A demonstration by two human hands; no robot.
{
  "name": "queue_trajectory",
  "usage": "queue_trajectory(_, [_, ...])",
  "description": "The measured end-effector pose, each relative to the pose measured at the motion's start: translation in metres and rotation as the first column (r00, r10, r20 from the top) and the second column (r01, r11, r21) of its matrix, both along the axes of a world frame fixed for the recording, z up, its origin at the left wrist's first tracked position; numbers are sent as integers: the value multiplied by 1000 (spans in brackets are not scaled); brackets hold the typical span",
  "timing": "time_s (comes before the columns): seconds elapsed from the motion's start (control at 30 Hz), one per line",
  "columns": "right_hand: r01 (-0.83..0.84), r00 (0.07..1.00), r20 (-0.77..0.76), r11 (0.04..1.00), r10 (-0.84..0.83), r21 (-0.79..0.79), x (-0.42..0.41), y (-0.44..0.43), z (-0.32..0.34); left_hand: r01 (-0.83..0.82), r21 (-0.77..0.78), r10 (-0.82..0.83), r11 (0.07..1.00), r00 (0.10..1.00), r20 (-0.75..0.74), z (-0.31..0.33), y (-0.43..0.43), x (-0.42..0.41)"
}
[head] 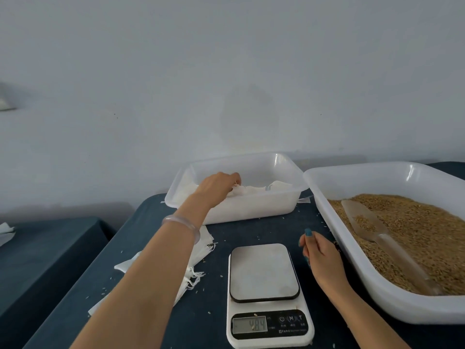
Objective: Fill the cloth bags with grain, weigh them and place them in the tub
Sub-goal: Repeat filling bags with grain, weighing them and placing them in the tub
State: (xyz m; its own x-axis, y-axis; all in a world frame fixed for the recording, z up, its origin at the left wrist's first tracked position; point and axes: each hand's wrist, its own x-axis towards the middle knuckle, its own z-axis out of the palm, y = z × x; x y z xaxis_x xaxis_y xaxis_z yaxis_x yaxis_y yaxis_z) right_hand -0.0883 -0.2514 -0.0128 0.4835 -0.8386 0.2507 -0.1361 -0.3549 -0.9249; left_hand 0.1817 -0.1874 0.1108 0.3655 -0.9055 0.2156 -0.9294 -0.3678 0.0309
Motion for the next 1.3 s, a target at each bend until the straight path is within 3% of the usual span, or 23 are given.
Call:
queue_trajectory(0.07, [4,1000,-2,1000,-4,-5,0,0,1,39,-18,-40,999,999,-33,7,8,7])
queue_trajectory(0.17, [6,1000,-3,1000,-6,-24,-1,1,1,74,-177,-93,981,990,-104,20,26,14])
queue_trajectory(0.3, [0,1000,-2,1000,0,-14,-2,2,2,-3,-235,-41,972,983,-182,37,72,24])
queue_trajectory(0.37, [-4,1000,2,1000,4,-3,-3,2,4,-93,-100,76,991,984,-160,37,102,28])
queue_trajectory(0.43, [-8,1000,8,1000,8,-1,-2,2,3,-182,235,215,955,968,-126,27,131,29])
queue_trajectory(0.5, [-10,1000,4,1000,10,-16,-2,1,2,-236,595,376,768,918,-122,4,155,22])
queue_trajectory(0.57, [-9,1000,6,1000,9,-24,-2,1,1,-265,702,484,661,866,-129,-24,174,16])
queue_trajectory(0.63, [-12,1000,6,999,12,-39,-3,2,1,-293,593,463,750,873,-155,-46,186,17])
queue_trajectory(0.73, [-10,1000,1,998,10,-58,-4,3,3,-210,441,345,872,905,-250,-57,194,22])
queue_trajectory(0.87, [-14,1000,4,999,14,-50,-3,4,4,-149,429,261,891,941,-215,-58,194,30])
queue_trajectory(1.03, [-16,1000,14,999,17,-39,-4,3,4,-164,292,218,942,962,-165,-53,189,39])
queue_trajectory(1.2, [-15,1000,15,999,15,-41,-2,2,2,-195,178,237,965,937,-258,-47,189,43])
queue_trajectory(1.3, [-24,1000,8,999,25,-45,-1,1,1,-232,-71,183,970,891,-416,-38,175,30])
